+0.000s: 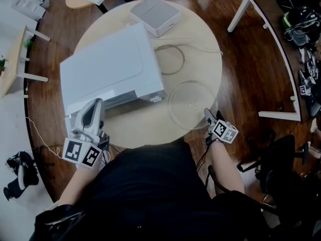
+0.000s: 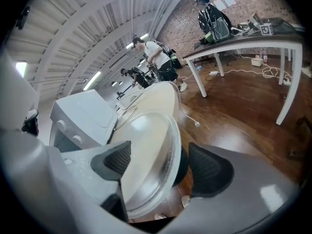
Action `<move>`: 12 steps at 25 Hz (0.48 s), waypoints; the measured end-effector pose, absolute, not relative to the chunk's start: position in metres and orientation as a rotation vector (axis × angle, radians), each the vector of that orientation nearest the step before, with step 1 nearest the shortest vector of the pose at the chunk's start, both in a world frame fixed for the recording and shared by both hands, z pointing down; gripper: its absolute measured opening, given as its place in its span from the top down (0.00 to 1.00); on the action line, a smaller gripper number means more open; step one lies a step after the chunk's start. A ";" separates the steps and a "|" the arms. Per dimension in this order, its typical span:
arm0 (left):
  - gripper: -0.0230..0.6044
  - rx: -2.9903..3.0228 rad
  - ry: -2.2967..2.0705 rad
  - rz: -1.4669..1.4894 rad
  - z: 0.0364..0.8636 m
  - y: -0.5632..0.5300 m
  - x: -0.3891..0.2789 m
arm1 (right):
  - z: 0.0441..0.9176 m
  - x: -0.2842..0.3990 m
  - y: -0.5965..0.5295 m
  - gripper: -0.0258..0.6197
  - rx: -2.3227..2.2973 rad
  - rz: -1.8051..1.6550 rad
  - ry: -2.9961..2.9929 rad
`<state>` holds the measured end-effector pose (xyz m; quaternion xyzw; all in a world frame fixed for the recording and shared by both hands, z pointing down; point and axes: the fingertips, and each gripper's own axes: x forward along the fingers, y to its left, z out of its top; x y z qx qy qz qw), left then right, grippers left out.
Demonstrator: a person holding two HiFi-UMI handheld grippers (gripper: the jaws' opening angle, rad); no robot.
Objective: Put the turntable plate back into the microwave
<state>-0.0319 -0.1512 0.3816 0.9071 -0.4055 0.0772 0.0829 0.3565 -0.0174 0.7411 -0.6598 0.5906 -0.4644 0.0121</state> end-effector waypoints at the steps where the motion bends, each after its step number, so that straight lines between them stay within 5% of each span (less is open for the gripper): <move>1: 0.95 2.707 -1.212 0.234 0.382 -0.151 -0.031 | 0.743 0.356 -0.018 0.40 -2.046 -1.460 1.845; 12: 0.95 2.683 -1.253 0.256 0.383 -0.150 -0.023 | 0.757 0.347 -0.027 0.40 -1.935 -1.529 1.920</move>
